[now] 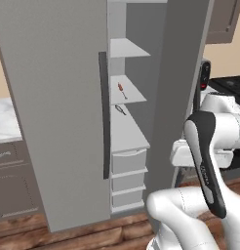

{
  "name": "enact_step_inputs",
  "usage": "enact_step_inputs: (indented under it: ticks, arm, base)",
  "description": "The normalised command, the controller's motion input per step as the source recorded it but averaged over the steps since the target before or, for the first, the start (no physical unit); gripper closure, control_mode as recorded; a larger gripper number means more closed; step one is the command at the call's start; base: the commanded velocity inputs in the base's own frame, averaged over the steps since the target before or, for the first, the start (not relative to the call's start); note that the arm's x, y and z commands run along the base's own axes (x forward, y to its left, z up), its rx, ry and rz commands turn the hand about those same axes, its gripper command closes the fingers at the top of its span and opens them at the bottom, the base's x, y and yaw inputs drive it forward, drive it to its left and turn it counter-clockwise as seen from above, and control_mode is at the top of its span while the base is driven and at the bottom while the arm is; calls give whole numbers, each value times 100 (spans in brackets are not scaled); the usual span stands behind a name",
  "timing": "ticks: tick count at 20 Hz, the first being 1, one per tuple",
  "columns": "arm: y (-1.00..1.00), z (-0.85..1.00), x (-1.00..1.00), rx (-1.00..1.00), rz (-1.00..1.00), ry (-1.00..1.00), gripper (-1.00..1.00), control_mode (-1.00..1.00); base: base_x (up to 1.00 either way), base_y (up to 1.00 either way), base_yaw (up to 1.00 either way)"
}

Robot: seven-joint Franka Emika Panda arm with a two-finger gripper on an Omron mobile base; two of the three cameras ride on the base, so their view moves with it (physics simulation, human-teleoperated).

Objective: Store the kebab skewer in the freezer for long-term storage. Close the freezer door after placing the cooked food.

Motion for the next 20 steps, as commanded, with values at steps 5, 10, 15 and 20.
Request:
enact_step_inputs:
  ticks: [5, 10, 15, 20]
  arm:
    - [-90, 20, 3, 22, 9, -1, -100, -100]
    - [-80, 5, 26, 19, 11, 0, -100, -100]
    - [-78, -4, 78, 13, 5, -2, -100, -100]
    - [-51, -5, 90, 15, 8, -12, -100, -100]
  base:
    - [0, 0, 0]
    - [0, 0, 0]
    - [0, 0, 0]
    - [0, 0, 0]
